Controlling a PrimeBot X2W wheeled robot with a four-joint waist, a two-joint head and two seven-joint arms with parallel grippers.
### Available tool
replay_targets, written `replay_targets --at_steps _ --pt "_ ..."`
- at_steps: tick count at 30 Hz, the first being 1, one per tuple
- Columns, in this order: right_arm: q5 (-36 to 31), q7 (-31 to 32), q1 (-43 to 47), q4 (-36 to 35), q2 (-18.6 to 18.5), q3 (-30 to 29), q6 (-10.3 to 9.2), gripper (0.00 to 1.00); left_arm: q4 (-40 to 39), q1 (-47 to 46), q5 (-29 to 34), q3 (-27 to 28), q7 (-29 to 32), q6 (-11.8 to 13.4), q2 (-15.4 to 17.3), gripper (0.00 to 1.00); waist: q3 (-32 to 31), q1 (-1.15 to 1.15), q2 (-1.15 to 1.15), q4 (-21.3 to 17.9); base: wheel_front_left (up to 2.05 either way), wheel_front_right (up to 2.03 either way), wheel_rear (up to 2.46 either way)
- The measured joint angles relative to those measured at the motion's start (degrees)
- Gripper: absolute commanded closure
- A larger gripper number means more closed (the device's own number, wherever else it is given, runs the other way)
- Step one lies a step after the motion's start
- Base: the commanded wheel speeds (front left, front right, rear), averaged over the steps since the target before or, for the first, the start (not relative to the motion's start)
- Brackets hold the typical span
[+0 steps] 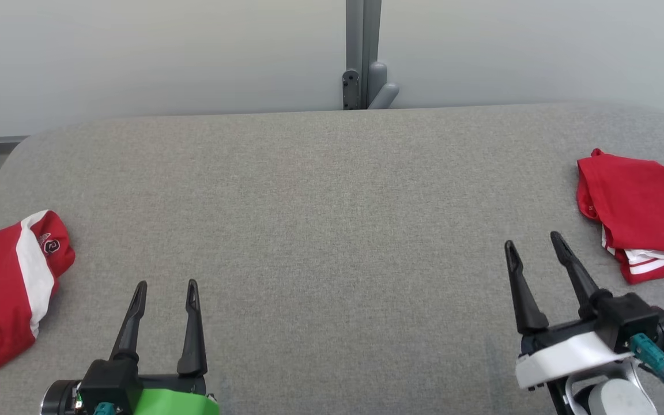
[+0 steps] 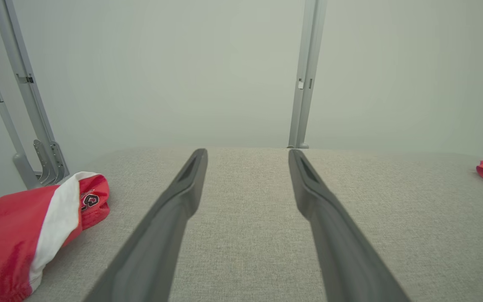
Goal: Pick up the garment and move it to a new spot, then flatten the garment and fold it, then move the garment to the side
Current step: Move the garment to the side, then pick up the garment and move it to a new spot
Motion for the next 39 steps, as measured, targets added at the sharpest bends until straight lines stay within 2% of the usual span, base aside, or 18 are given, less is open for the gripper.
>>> replay_targets --at_steps 4,13,39 --pt "-1.42 0.0 2.82 0.66 0.11 1.1 0.0 0.0 0.51 1.16 1.12 0.51 0.0 -0.89 -0.04 0.0 -1.28 0.0 0.0 -0.03 0.0 0.0 0.0" --pt "-1.52 0.0 5.87 0.47 0.44 1.16 0.0 0.0 0.0 2.59 1.7 0.42 0.0 -0.81 -0.08 0.0 -2.55 0.0 0.0 -1.02 0.0 0.0 0.0" --pt "-1.6 0.0 6.96 -0.64 0.94 1.0 0.0 0.0 0.47 4.33 1.69 0.45 0.0 -0.89 -0.11 0.0 -2.28 0.0 0.0 -2.42 0.0 0.0 0.0"
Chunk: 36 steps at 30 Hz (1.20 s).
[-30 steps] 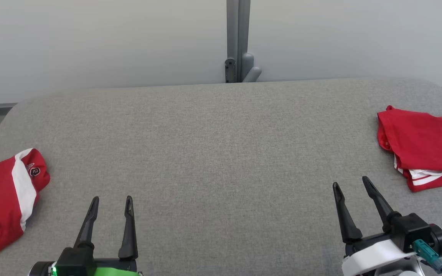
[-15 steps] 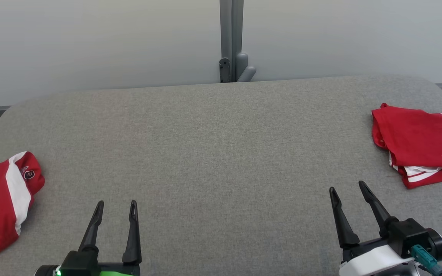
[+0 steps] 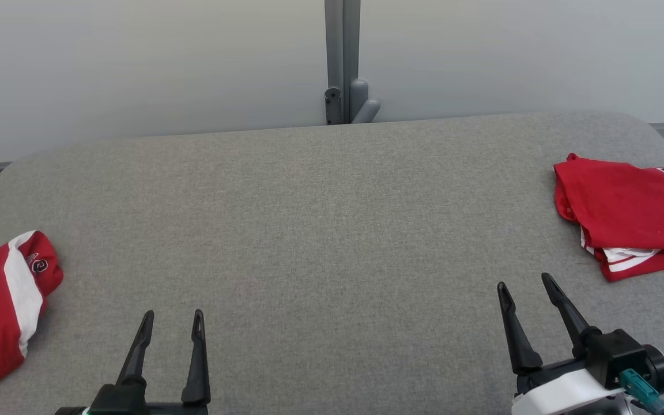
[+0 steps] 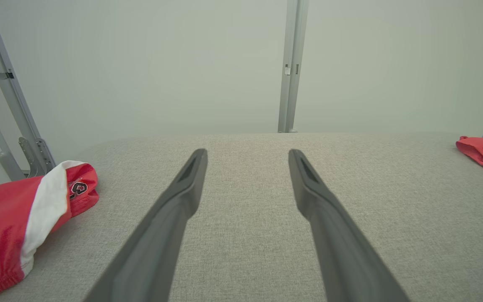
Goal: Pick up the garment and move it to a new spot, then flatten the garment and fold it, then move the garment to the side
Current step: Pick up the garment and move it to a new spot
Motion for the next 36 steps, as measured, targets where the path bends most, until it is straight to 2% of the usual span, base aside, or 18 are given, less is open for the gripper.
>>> replay_targets --at_steps 10,16,36 --pt "-0.09 0.0 0.08 -0.1 -0.11 0.26 0.0 0.0 0.2 -0.02 0.33 0.18 0.0 0.0 0.0 0.0 0.19 0.0 0.0 0.86 0.0 0.0 0.0" --pt "-0.08 0.0 -0.06 0.05 -0.09 1.37 0.0 0.0 0.18 -0.2 0.34 0.9 0.0 0.09 -0.01 0.0 0.35 0.0 0.0 3.26 0.0 0.0 0.0" --pt "1.01 0.0 -1.19 0.75 0.11 5.42 0.0 0.0 -0.58 -0.25 -0.6 1.35 0.0 1.78 -0.01 0.0 0.78 0.0 0.0 16.7 0.0 0.0 0.0"
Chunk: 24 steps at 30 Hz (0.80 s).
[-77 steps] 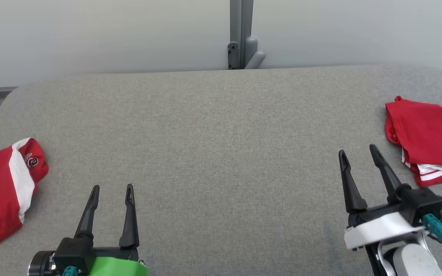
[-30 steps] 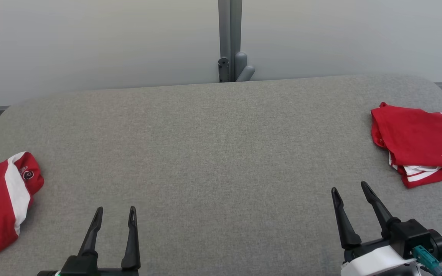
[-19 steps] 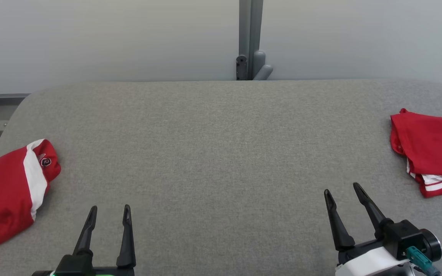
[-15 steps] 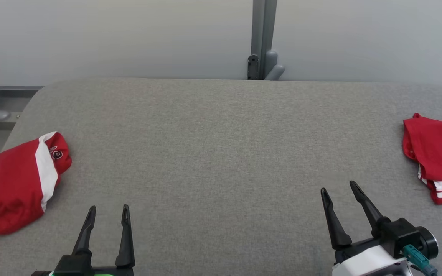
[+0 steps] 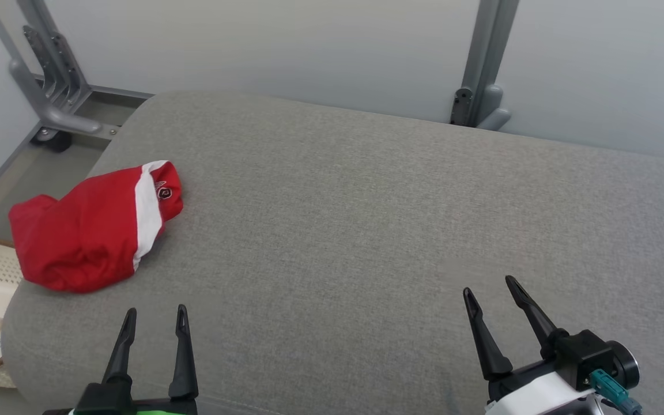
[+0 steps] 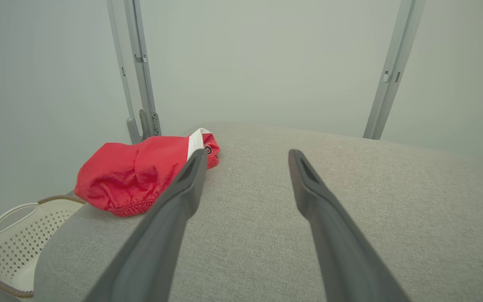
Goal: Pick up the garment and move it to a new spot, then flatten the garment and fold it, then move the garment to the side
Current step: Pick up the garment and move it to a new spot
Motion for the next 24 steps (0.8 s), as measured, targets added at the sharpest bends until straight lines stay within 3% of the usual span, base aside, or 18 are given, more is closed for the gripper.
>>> replay_targets --at_steps 12,24 --pt "0.47 0.0 0.01 0.32 0.0 0.7 0.0 0.0 -0.4 0.23 -0.44 0.29 0.0 0.89 0.0 0.0 -0.32 0.0 0.0 6.96 0.0 0.0 0.0" --pt "0.67 0.0 0.03 0.3 -0.94 1.0 0.0 0.0 -0.18 -1.87 -3.34 0.75 0.0 1.44 0.0 0.0 0.82 0.0 0.0 7.75 0.0 0.0 0.0"
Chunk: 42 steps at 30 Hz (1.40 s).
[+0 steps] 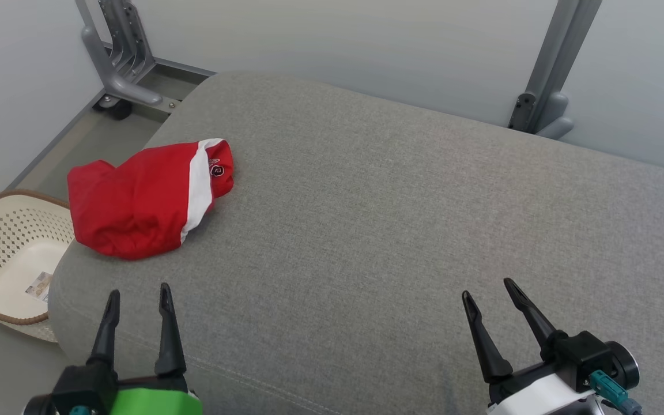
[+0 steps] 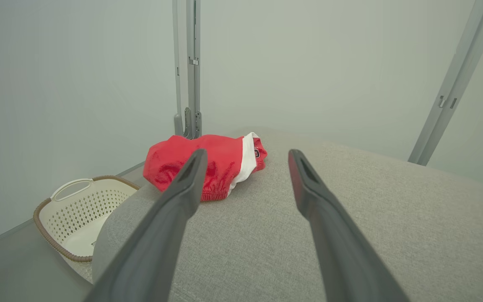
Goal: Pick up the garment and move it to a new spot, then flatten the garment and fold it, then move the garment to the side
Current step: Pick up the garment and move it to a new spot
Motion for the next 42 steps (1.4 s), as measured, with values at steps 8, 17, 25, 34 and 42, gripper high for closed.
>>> replay_targets --at_steps 8,17,25,34,42 --pt "-0.07 0.0 -2.34 -0.41 -3.52 0.33 0.0 0.0 3.66 -12.96 -3.3 3.43 0.0 -1.74 0.0 0.0 4.52 0.0 0.0 -0.52 0.0 0.0 0.0" --pt "-0.31 0.0 -5.42 -1.56 -9.8 -0.81 0.0 0.0 25.93 -35.31 -4.38 7.23 -0.08 -3.54 0.82 0.0 12.66 0.01 0.0 -1.0 0.0 0.0 0.0" --pt "-0.46 0.0 -8.4 -2.64 -13.35 -1.16 0.0 0.0 45.0 -53.32 -7.82 9.15 6.26 -4.07 3.69 0.0 19.4 0.01 0.0 -1.31 0.0 0.0 0.0" --pt "-0.3 0.0 -10.69 -4.04 -16.62 -2.02 0.0 0.0 62.36 -65.13 -11.28 10.65 18.64 -4.25 6.12 0.0 26.34 0.01 0.0 -2.27 0.0 0.0 0.0" --pt "-0.21 -0.02 -13.32 -5.8 -18.31 -2.35 0.0 0.0 70.04 -68.94 -14.54 11.71 27.22 -5.76 6.72 0.0 31.53 0.01 0.0 -3.66 0.0 0.0 0.0"
